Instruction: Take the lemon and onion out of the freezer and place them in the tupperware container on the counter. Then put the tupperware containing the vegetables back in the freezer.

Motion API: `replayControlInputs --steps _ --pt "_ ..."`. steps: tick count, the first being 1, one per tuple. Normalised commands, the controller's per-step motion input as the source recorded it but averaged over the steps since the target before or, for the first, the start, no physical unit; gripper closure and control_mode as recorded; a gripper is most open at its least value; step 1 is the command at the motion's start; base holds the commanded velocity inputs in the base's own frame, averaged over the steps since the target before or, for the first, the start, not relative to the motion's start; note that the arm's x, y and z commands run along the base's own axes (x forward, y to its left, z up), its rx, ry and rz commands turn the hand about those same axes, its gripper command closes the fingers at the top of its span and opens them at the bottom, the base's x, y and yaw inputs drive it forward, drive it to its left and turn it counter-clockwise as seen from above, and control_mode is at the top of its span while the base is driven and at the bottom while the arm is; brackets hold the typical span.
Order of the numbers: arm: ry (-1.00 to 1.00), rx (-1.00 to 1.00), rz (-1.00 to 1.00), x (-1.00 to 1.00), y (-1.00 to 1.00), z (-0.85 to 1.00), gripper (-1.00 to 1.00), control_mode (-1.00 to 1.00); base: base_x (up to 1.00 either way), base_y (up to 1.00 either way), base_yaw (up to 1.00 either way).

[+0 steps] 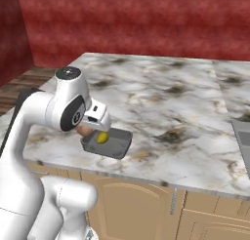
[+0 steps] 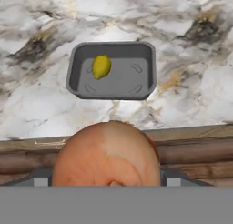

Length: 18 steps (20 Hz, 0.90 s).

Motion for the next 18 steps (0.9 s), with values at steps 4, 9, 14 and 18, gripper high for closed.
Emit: replayControlInputs --steps 4,9,14,18 --pt "0.07 0.00 -0.06 0.57 0.09 -0.85 1.00 -1.00 0.00 0.00 0.00" --pt "0.02 0.00 -0.05 0.67 0.00 -0.63 1.00 -1.00 0.00 0.00 0.00" --pt "0.01 0.00 -0.05 0.88 0.00 -0.45 1.00 -1.00 0.00 0.00 0.00" --pt "0.02 0.00 -0.04 0.80 0.00 -0.38 1.00 -1.00 0.00 0.00 0.00"
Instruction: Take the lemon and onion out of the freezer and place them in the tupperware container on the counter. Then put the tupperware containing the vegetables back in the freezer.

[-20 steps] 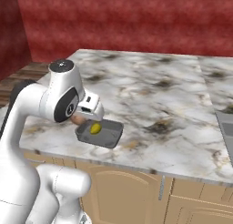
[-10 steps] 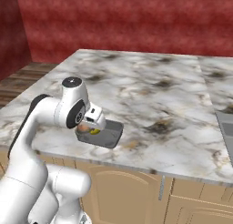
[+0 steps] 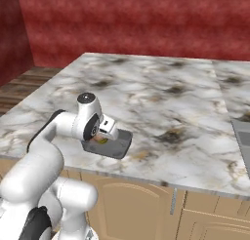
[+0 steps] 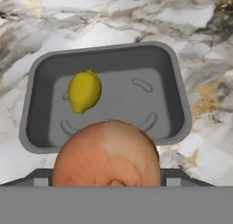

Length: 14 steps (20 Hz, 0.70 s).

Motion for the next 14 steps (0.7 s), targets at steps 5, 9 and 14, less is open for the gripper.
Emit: replayControlInputs --steps 5,9,14 --pt "0.01 0.00 -0.03 0.49 -0.03 -0.27 1.00 -1.00 0.00 0.00 0.00" --pt "0.03 0.02 -0.02 0.34 -0.16 -0.31 1.00 -1.00 0.00 0.00 0.00" --pt "0.03 0.06 -0.01 0.21 -0.25 -0.36 1.00 -1.00 0.00 0.00 0.00"
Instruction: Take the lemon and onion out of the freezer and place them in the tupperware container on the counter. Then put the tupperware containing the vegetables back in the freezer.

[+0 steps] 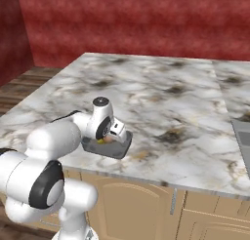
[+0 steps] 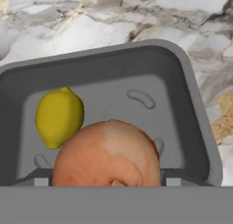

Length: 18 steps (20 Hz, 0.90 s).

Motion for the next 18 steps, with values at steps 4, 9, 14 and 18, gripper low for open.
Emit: replayControlInputs --steps 4,9,14,18 --pt "0.01 0.04 0.00 0.15 -0.08 -0.32 1.00 -1.00 0.00 0.00 0.00" --pt "0.00 0.00 0.00 0.18 0.00 -0.16 1.00 -1.00 0.00 0.00 0.00" --pt "0.01 0.00 0.00 0.26 0.01 -0.15 1.00 -1.00 0.00 0.00 0.00" --pt "0.04 0.00 0.00 0.24 0.00 -0.22 1.00 -1.00 0.00 0.00 0.00"
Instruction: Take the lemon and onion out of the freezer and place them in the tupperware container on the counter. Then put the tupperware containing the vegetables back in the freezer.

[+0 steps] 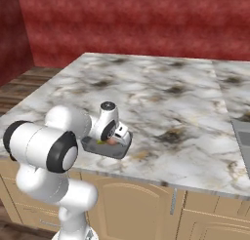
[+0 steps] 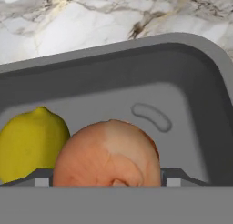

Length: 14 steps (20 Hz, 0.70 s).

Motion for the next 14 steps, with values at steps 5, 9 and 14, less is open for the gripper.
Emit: replayControlInputs --steps 5,9,14 --pt "0.04 0.00 0.00 0.19 0.00 -0.26 1.00 -1.00 0.00 0.00 0.00" --pt "0.03 0.00 0.00 0.09 0.04 -0.17 -1.00 -1.00 0.00 0.00 0.00" --pt "0.00 0.00 -0.01 -0.09 0.00 0.00 -1.00 -1.00 0.00 0.00 0.00"
